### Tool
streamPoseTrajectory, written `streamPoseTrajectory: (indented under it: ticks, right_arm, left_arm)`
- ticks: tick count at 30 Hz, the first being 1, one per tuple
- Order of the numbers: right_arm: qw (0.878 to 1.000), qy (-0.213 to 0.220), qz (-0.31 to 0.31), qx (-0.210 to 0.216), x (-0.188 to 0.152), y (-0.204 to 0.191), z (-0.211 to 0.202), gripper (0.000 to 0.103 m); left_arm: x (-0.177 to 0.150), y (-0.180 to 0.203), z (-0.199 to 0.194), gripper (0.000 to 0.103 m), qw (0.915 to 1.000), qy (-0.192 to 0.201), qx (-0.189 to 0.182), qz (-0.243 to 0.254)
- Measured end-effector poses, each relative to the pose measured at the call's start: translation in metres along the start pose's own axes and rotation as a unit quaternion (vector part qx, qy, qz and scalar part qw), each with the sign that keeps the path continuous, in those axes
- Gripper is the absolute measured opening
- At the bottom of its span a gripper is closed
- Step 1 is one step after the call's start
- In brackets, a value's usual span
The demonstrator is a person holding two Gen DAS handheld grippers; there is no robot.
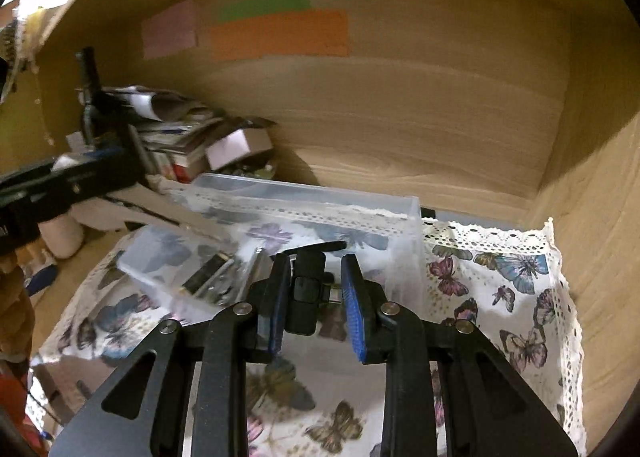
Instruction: Organize rigid objects
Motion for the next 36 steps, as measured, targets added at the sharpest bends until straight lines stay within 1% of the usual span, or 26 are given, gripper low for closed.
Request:
streamPoseTrajectory:
  ticks: [4, 9, 11, 14, 19, 22, 23, 25, 27, 30, 32, 34, 36]
  right_arm:
    - [1.000, -0.021, -0.001, -0.011, 0.003, 0.007, 0.020, 0.024]
    - [0.998, -0.052, 0.001, -0.021, 0.000, 0.017, 0.043, 0.024]
    - [0.998, -0.060, 0.002, -0.023, 0.000, 0.019, 0.050, 0.024]
    - [0.997, -0.070, 0.001, -0.022, -0.002, 0.019, 0.056, 0.024]
    - [0.997, -0.075, 0.002, -0.018, -0.002, 0.018, 0.056, 0.025]
    - [0.997, -0.071, 0.003, -0.016, -0.003, 0.018, 0.051, 0.033]
    - [0.998, -0.067, 0.002, -0.016, -0.003, 0.017, 0.048, 0.035]
    - [0.998, -0.058, 0.001, -0.015, -0.001, 0.014, 0.041, 0.036]
    - [0.999, -0.048, -0.001, -0.014, 0.001, 0.012, 0.031, 0.037]
    - [0.999, -0.027, -0.006, -0.017, 0.004, 0.007, 0.014, 0.044]
    - [1.000, -0.012, -0.008, -0.014, 0.005, 0.003, 0.002, 0.047]
    - [1.000, 0.004, -0.010, -0.012, 0.005, -0.001, -0.013, 0.049]
    - [1.000, 0.025, -0.011, -0.011, 0.004, -0.006, -0.030, 0.057]
  left_arm:
    - [0.002, -0.008, 0.025, 0.039, 0.9999, -0.014, -0.001, -0.007]
    - [-0.003, -0.014, 0.049, 0.039, 0.9992, -0.036, -0.008, -0.012]
    - [-0.006, -0.016, 0.056, 0.039, 0.9989, -0.046, -0.002, -0.011]
    - [-0.013, -0.020, 0.070, 0.039, 0.9973, -0.073, 0.004, -0.014]
    - [-0.023, -0.025, 0.084, 0.039, 0.9941, -0.104, 0.021, -0.024]
    - [-0.021, -0.028, 0.076, 0.040, 0.9944, -0.099, 0.017, -0.033]
    - [-0.020, -0.028, 0.072, 0.042, 0.9950, -0.093, 0.016, -0.034]
    - [-0.018, -0.028, 0.059, 0.046, 0.9964, -0.075, 0.024, -0.033]
    - [-0.017, -0.026, 0.048, 0.047, 0.9972, -0.062, 0.030, -0.028]
    - [-0.017, -0.022, 0.029, 0.048, 0.9982, -0.042, 0.035, -0.025]
    - [-0.017, -0.020, 0.016, 0.053, 0.9986, -0.031, 0.034, -0.026]
    - [-0.019, -0.017, 0.001, 0.055, 0.9989, -0.014, 0.039, -0.023]
    - [-0.022, -0.011, -0.015, 0.058, 0.9989, 0.003, 0.044, -0.017]
Point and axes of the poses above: each gripper's, at about its wrist camera, not at the fingertips, and z roughly the way its jaws point, y to its right, x to its top, the point moved 4 cm from there along z, roughly the way its jaws point, and after that the axes turned 10 degrees about -y, right-handed, at the moved point
